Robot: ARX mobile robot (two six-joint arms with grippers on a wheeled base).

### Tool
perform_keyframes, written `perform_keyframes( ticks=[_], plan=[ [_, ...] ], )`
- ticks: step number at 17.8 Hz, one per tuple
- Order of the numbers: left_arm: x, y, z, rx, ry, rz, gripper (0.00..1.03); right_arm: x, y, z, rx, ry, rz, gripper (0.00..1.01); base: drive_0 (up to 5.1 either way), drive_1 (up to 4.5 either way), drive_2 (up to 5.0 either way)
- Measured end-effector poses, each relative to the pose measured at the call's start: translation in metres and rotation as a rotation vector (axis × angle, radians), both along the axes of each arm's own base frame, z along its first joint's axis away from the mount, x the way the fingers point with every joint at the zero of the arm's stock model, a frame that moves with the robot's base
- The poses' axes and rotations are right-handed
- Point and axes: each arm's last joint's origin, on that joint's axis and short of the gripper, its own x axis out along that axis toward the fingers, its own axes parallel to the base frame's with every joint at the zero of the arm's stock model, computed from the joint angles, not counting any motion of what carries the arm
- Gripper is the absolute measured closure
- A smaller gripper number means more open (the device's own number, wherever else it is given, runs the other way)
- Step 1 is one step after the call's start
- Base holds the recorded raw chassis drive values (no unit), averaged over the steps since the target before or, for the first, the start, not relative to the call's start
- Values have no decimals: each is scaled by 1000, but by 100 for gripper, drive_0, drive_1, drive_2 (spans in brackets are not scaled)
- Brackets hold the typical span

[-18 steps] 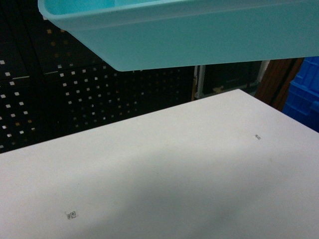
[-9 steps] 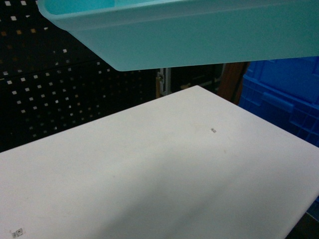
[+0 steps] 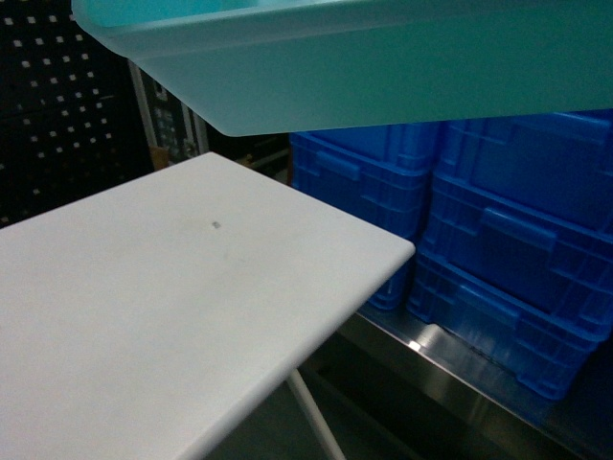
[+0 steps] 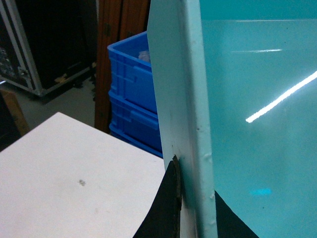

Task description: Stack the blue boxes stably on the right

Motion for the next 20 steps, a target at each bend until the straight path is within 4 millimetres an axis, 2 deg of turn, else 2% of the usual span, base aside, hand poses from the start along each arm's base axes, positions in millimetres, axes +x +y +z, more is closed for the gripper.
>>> perform_keyframes(
  ticks=[20],
  plan=[
    [-1,-1,0,0,0,-2,101,0,-2,0,0,-1,-6,94,286,-576,-206]
  ],
)
